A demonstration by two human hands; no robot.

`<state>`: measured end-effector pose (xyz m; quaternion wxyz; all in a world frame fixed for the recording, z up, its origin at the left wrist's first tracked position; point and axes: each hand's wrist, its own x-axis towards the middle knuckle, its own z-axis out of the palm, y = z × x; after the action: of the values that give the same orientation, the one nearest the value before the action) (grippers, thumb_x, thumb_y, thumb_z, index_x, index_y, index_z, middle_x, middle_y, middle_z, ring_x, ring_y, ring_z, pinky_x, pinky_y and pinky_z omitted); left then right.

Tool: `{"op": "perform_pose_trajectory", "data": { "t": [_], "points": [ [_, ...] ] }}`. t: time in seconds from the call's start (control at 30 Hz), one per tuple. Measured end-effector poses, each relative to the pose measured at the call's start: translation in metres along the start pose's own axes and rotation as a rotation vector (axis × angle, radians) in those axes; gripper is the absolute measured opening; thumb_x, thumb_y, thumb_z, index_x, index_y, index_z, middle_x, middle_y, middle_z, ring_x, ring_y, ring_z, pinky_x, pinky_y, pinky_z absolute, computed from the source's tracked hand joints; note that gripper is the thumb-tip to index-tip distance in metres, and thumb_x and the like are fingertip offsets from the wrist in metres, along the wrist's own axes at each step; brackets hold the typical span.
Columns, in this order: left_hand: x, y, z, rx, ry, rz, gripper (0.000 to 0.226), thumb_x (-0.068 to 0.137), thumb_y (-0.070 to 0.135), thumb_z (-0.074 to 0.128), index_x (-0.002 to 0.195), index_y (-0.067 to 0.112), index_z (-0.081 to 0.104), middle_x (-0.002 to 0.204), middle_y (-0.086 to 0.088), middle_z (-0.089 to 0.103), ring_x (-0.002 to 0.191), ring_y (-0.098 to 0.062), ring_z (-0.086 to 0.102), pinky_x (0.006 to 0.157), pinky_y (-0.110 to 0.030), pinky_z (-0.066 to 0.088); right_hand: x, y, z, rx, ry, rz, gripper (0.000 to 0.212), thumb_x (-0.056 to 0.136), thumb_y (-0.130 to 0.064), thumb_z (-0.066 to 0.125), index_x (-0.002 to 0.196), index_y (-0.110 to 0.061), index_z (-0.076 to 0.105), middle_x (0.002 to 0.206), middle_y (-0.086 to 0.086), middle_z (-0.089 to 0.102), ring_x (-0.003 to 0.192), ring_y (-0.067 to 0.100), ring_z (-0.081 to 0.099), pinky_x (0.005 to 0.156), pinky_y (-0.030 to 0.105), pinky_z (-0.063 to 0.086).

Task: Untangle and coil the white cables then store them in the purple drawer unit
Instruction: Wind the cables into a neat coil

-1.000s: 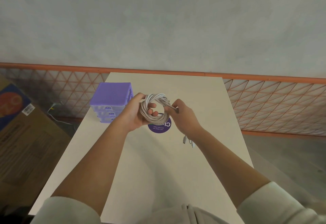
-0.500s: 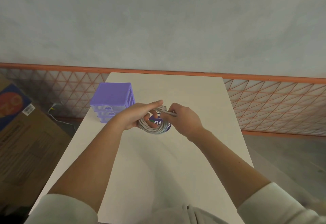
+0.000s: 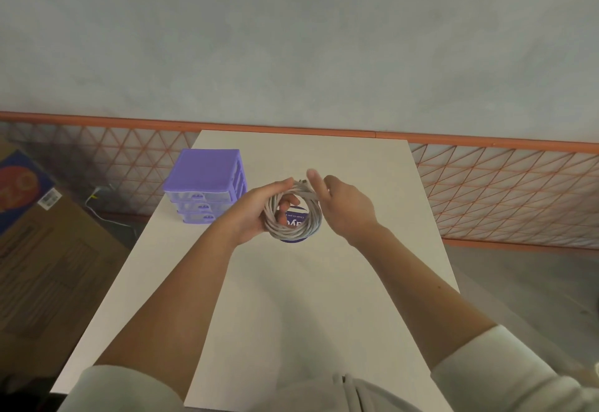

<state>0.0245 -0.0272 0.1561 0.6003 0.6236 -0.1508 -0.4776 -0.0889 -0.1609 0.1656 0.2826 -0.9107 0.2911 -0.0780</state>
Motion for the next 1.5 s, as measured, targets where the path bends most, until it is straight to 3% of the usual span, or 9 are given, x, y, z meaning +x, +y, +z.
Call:
{"op": "perform_pose_trajectory", "data": {
  "t": [0.27,0.43,0.57,0.73,0.87,0.97,1.17,1.4,1.5],
  "points": [
    [-0.012,0.002,0.008,-0.03,-0.176,-0.112,0.034,0.095,0.037,0.051,0.101,0.008,0.069,0.088,-0.006,0.067,0.076,-0.018,0.063,0.087,-0.033,0.047,0.013,0.004,-0.005,0.031,0.155,-0.09,0.062,0.101,-0.052,0.032,0.061,-0.009,0.051,0.065,0.009,0.06,0.062,0.028,0.053,0.061,0.036,0.04],
    [-0.014,0.002,0.017,0.077,-0.192,-0.189,0.042,0.087,0.049,0.061,0.11,0.015,0.069,0.096,-0.008,0.068,0.078,-0.019,0.064,0.074,-0.028,0.056,0.004,-0.006,-0.007,0.178,0.022,-0.206,0.056,0.103,-0.042,0.037,0.059,-0.009,0.044,0.057,0.008,0.05,0.059,0.026,0.045,0.062,0.037,0.035],
    [-0.012,0.002,0.007,-0.032,-0.145,-0.089,0.026,0.078,0.035,0.075,0.098,0.018,0.072,0.086,-0.004,0.068,0.071,-0.016,0.059,0.062,-0.024,0.057,0.004,-0.002,-0.015,0.331,-0.154,-0.206,0.035,0.086,-0.034,0.03,0.089,-0.014,0.058,0.079,0.003,0.06,0.086,0.017,0.054,0.087,0.031,0.031],
    [-0.014,0.002,-0.009,-0.085,-0.087,-0.091,0.042,0.065,0.031,0.082,0.101,0.015,0.068,0.083,-0.005,0.074,0.067,-0.015,0.064,0.06,-0.029,0.059,0.016,0.008,-0.011,-0.042,-0.16,-0.333,0.028,0.091,-0.016,0.039,0.112,-0.025,0.055,0.097,-0.008,0.047,0.104,0.015,0.036,0.104,0.033,0.018],
    [-0.022,0.005,-0.016,-0.023,-0.19,-0.12,0.056,0.037,0.037,0.098,0.086,0.02,0.078,0.091,-0.008,0.075,0.071,-0.019,0.071,0.071,-0.036,0.061,0.02,0.022,-0.005,-0.401,0.047,-0.52,0.021,0.101,-0.028,0.045,0.113,-0.019,0.06,0.118,0.003,0.045,0.106,0.026,0.039,0.095,0.038,0.029],
    [-0.024,0.01,-0.016,0.158,-0.237,-0.172,0.043,0.056,0.028,0.089,0.095,0.021,0.073,0.1,-0.011,0.074,0.08,-0.02,0.071,0.077,-0.033,0.059,0.019,0.02,-0.002,-0.419,0.211,-0.628,0.01,0.093,-0.018,0.061,0.101,-0.014,0.066,0.106,0.009,0.052,0.09,0.029,0.048,0.077,0.042,0.045],
    [-0.022,0.017,-0.015,0.336,-0.2,-0.19,0.034,0.078,0.011,0.076,0.107,0.012,0.06,0.106,-0.018,0.072,0.09,-0.029,0.072,0.072,-0.032,0.059,0.018,0.01,-0.011,-0.261,0.06,-0.594,0.018,0.096,-0.017,0.058,0.11,-0.011,0.068,0.114,0.005,0.05,0.102,0.023,0.054,0.085,0.034,0.049],
    [-0.021,0.016,-0.008,0.221,-0.203,-0.154,0.037,0.081,0.029,0.071,0.107,0.008,0.054,0.105,-0.018,0.071,0.094,-0.034,0.07,0.08,-0.039,0.057,0.02,0.014,-0.019,-0.096,0.122,-0.552,0.018,0.091,-0.012,0.064,0.107,-0.01,0.073,0.106,0.004,0.057,0.089,0.02,0.06,0.078,0.035,0.052],
    [-0.016,0.015,-0.005,0.415,-0.136,-0.134,0.042,0.078,0.032,0.076,0.11,0.011,0.058,0.101,-0.011,0.074,0.095,-0.025,0.071,0.085,-0.035,0.057,0.02,0.015,-0.02,-0.083,0.143,-0.562,0.018,0.088,-0.013,0.068,0.104,-0.011,0.074,0.1,0.004,0.059,0.085,0.019,0.06,0.073,0.034,0.053]
  ]
}}
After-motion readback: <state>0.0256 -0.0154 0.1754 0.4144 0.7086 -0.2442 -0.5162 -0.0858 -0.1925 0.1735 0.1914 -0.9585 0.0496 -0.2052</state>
